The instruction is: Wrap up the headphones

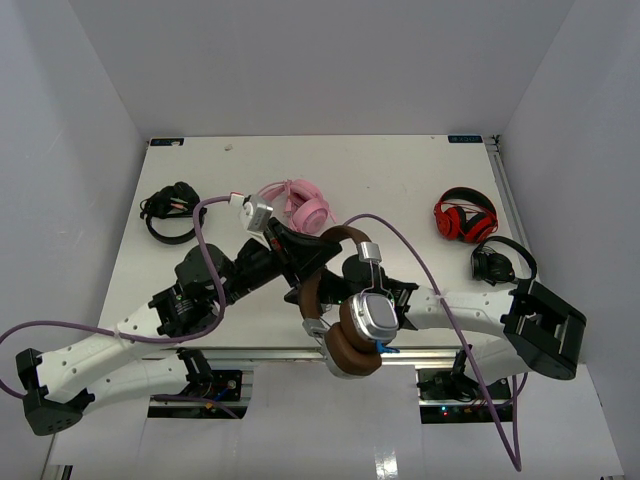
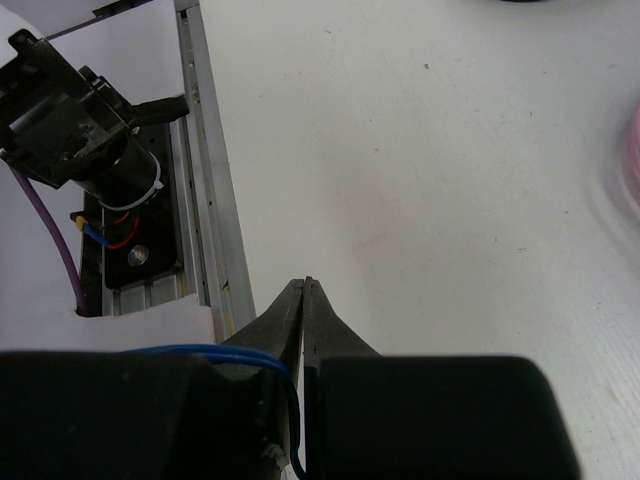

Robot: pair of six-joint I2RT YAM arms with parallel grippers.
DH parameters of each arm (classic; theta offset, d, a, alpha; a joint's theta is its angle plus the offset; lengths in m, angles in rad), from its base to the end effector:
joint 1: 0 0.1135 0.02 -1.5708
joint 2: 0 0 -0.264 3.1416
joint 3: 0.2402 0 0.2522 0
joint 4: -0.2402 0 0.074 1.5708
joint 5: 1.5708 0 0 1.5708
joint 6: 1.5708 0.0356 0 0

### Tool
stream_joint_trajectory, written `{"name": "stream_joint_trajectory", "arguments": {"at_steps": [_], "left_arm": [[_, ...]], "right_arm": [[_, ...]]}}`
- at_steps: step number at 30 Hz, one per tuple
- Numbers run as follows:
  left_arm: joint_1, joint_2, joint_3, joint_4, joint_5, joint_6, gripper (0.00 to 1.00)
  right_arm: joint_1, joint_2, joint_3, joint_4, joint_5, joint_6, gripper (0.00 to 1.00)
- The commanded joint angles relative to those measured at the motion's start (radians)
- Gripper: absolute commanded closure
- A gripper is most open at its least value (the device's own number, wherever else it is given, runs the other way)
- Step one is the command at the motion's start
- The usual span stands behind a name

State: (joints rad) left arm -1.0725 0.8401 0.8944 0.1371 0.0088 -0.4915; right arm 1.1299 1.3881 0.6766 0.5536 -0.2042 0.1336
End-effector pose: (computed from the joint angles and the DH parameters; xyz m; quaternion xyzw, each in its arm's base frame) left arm 0.0918 -0.1695 0.4042 0.1855 0.6087 -0.5456 0.5454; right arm 0.1233 0.2782 0.2415 -0.4197 0.6331 0.4439 0.4753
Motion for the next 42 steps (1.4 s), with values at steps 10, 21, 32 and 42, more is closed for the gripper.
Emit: {"name": "stream_joint_trajectory", "arguments": {"at_steps": [10, 21, 32, 42], "left_arm": [[0.002, 0.005, 0.014, 0.075, 0.058, -0.031, 1.00], [0.002, -0.031, -0.052, 0.019, 0.461, -0.165, 1.00], [0.002, -0.008, -0.041, -0.440, 0.340, 0.026, 1.00], [0.002, -0.084, -0.045, -0.522, 0.122, 0.064, 1.00]], "right_arm": [[0.024, 0.034, 0.085, -0.046, 0.069, -0.028, 0.92], [-0.040, -0.011, 0.145, -0.208, 0.164, -0.073, 0.92], [-0.256, -0.170, 0.244, -0.534, 0.195, -0.104, 0.92], [-0.318, -0.321, 0.273, -0.724, 0.185, -0.114, 0.92]]}}
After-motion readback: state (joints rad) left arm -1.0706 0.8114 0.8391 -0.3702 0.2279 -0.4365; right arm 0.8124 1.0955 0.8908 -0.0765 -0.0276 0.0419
